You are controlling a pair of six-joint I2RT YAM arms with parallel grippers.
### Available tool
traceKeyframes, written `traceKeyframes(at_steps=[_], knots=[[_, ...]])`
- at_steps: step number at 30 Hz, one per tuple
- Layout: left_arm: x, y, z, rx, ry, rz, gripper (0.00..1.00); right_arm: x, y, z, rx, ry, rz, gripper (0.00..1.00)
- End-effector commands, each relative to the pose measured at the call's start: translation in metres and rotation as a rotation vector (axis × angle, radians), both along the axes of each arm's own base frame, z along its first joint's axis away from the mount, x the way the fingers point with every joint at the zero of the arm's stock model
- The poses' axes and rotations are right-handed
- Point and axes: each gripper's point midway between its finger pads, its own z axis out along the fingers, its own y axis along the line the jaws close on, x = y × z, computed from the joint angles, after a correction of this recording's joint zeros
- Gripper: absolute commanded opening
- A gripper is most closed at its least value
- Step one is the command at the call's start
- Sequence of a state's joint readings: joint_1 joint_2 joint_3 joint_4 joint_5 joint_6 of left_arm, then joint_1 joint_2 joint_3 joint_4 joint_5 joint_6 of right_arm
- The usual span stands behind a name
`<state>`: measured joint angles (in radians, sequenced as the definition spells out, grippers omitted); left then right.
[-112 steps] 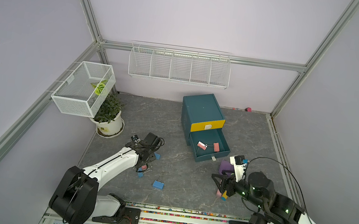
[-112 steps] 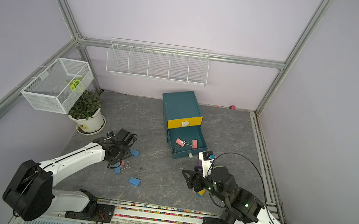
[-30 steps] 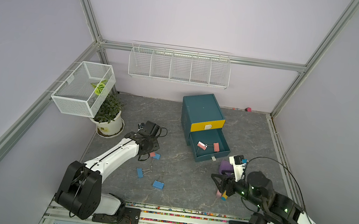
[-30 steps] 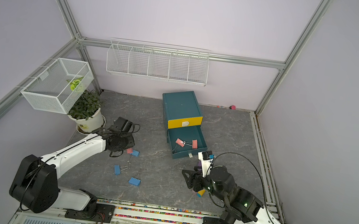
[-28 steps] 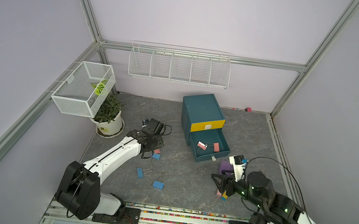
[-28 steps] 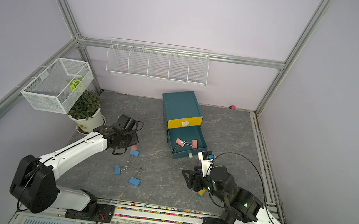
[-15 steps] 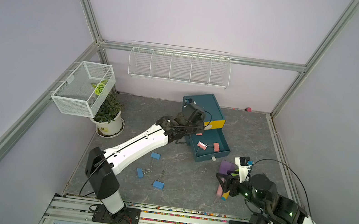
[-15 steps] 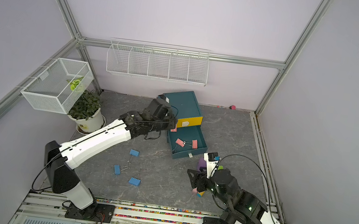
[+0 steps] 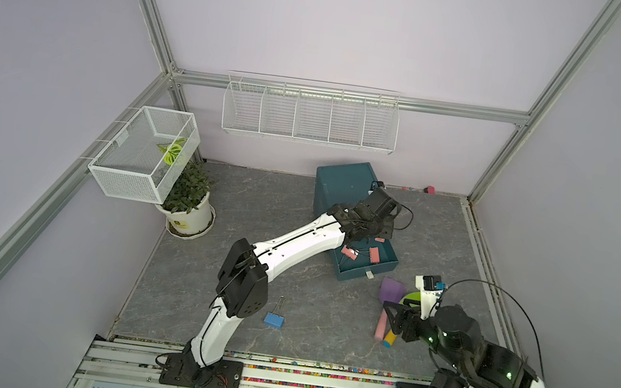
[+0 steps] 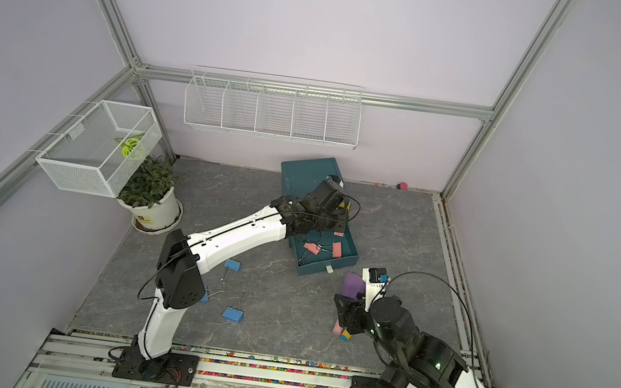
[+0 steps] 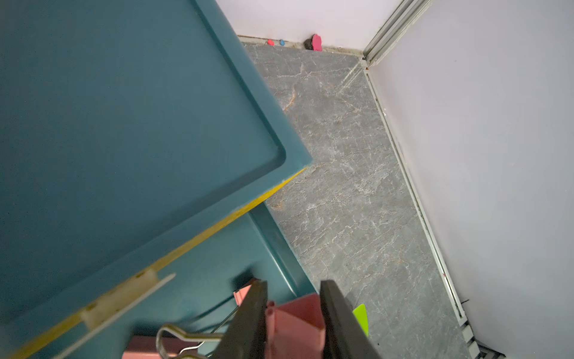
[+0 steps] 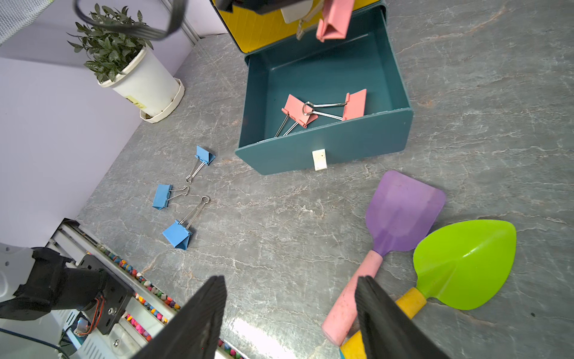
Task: Put the binder clips in the drawer according to color
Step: Place the binder clip in the drawer.
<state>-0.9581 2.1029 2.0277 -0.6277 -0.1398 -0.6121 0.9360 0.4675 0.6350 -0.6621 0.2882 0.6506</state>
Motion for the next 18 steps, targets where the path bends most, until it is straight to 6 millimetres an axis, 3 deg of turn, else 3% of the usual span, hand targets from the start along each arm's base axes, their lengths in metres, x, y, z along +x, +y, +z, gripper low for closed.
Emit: traceKeyframes(at_steps=[1, 11, 18], knots=[[0.0, -0.005, -0.007, 0.034, -0.011, -0.024, 0.32, 0.0, -0.003, 0.007, 0.013, -0.015, -0.015, 0.72], [0.004, -0.009, -0.046, 0.099, 0.016, -0.027, 0.33, 0.002, -0.003, 0.004, 0.008, -0.009, -0.022, 0.72], [0.007, -0.008, -0.062, 0.139, 0.024, -0.019, 0.36, 0.006, 0.007, -0.015, -0.027, 0.055, -0.024, 0.72]])
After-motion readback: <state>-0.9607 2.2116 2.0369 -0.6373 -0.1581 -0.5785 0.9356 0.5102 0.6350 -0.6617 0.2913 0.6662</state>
